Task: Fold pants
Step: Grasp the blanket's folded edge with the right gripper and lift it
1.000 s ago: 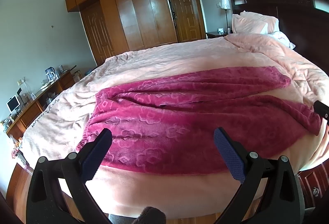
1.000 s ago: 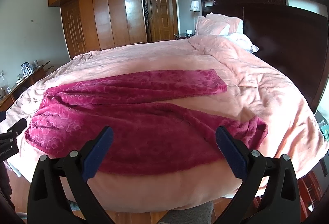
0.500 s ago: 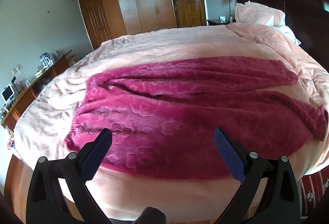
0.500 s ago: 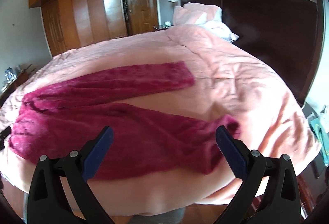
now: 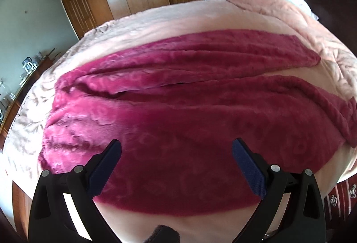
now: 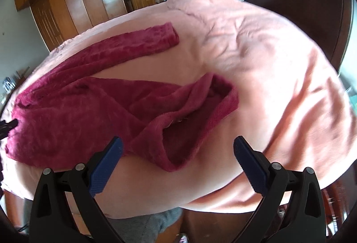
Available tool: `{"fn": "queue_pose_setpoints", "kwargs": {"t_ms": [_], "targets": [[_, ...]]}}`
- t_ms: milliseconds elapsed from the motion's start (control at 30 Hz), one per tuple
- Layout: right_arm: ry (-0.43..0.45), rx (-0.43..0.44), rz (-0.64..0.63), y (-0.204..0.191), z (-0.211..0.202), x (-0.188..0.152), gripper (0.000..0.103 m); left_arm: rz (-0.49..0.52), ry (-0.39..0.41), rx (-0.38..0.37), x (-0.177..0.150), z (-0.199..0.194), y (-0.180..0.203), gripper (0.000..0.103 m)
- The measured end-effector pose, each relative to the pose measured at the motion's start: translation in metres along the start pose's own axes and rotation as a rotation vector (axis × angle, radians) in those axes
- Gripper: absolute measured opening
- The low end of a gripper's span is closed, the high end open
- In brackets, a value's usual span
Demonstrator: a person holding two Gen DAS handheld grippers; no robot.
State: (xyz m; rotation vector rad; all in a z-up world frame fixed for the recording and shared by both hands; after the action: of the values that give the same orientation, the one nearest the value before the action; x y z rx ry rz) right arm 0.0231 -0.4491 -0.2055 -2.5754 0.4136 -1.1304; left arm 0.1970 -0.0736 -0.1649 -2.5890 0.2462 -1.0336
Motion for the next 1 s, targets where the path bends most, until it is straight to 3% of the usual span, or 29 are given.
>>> {"fn": "queue_pose_setpoints", "kwargs": {"t_ms": [67, 200, 333, 367, 467, 667, 767, 1000], "targets": [[-0.004, 0.032, 0.013, -0.003, 0.007, 0.001, 0.079, 0.006, -0.017, -0.005, 0.005, 0.009, 0.010, 0.098], [-0.027, 0.072, 0.017, -0.012, 0.026, 0.007, 0.057, 0.021, -0.046, -0.010, 0.016, 0.029, 0.027, 0.098], [-0.081, 0.109, 0.030, -0.016, 0.049, 0.010, 0.014, 0.035, -0.055, -0.015, 0.026, 0.048, 0.041, 0.098], [-0.079, 0.114, 0.036, -0.016, 0.050, 0.012, 0.011, 0.038, -0.055, -0.019, 0.028, 0.051, 0.043, 0.098], [-0.004, 0.117, 0.022, -0.017, 0.042, 0.039, 0.008, 0.048, -0.044, -0.036, 0.035, 0.061, 0.048, 0.098], [0.155, -0.007, 0.046, 0.012, 0.040, 0.123, 0.008, 0.002, -0.051, -0.055, 0.051, 0.084, 0.041, 0.098], [0.141, -0.026, 0.085, 0.030, 0.074, 0.147, 0.008, -0.022, -0.053, -0.063, 0.055, 0.094, 0.034, 0.098], [0.018, -0.082, 0.061, 0.060, 0.147, 0.154, 0.010, -0.030, -0.065, -0.081, 0.052, 0.113, 0.026, 0.098]]}}
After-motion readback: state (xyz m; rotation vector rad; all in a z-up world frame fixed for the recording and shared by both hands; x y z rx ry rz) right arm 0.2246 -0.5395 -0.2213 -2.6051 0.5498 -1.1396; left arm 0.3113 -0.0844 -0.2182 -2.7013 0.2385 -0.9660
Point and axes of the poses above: each gripper's, at about its wrist camera, not at the fingertips, and z roughly the way its jaws point, y to its right, x to its top, the point moved 8 cm from there along z, roughly the way its jaws point, and after that the axes turned 15 degrees about x, right-handed, at the moved point
